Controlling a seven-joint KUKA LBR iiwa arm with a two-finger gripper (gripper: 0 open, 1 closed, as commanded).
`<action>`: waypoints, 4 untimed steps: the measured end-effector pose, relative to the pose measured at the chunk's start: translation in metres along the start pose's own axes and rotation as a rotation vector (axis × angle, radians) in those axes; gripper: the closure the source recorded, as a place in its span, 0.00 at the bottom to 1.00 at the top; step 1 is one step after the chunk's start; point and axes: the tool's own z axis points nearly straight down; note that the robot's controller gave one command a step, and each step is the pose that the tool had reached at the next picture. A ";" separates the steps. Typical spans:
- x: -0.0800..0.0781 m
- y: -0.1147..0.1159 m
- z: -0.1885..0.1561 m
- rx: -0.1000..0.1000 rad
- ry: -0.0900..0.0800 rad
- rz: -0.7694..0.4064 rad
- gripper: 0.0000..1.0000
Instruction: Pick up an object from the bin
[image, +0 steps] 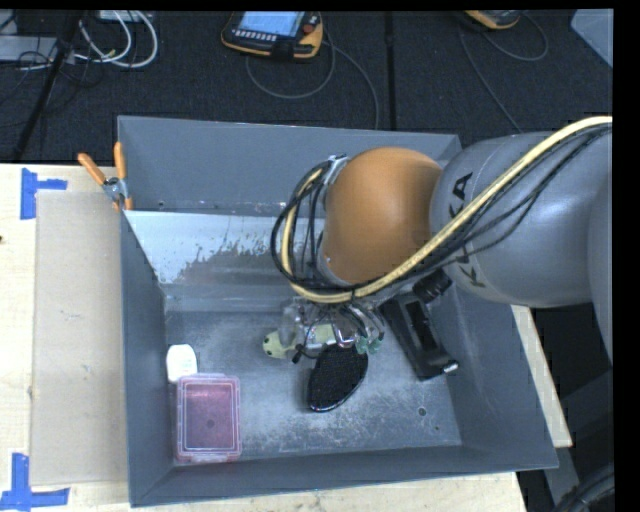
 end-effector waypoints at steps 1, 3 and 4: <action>0.019 -0.031 0.032 0.001 0.015 -0.046 1.00; 0.002 -0.016 0.004 0.001 -0.003 -0.085 1.00; 0.011 -0.015 0.039 0.001 0.024 -0.083 1.00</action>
Offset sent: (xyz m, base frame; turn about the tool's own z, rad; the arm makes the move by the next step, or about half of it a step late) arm 0.0058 0.0205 0.1967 -0.0986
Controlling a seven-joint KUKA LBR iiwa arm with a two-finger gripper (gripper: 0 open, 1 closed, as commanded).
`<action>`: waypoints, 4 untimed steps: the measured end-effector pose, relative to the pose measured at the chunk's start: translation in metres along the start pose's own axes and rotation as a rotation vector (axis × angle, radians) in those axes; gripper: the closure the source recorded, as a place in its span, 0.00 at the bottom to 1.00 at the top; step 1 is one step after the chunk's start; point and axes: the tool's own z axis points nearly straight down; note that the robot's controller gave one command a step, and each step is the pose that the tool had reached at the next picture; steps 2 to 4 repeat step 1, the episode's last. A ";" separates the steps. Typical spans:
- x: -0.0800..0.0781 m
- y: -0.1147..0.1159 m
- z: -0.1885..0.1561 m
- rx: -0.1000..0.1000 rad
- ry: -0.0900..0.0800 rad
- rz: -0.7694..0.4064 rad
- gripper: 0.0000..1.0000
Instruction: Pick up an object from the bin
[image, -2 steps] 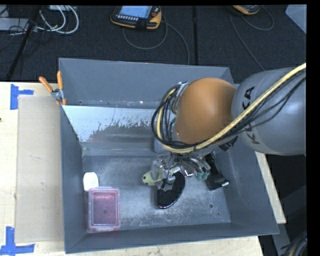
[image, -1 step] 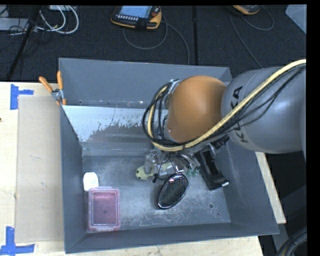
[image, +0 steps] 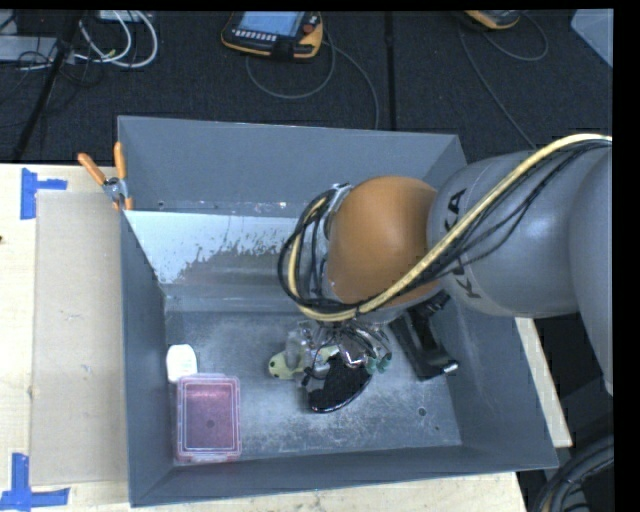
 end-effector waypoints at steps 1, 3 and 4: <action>-0.001 0.001 -0.053 0.001 -0.006 -0.014 1.00; -0.001 0.001 -0.053 0.001 -0.006 -0.014 1.00; -0.001 0.001 -0.053 0.001 -0.006 -0.014 1.00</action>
Offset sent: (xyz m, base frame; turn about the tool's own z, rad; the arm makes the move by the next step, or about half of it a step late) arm -0.0018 -0.0127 0.0923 0.0105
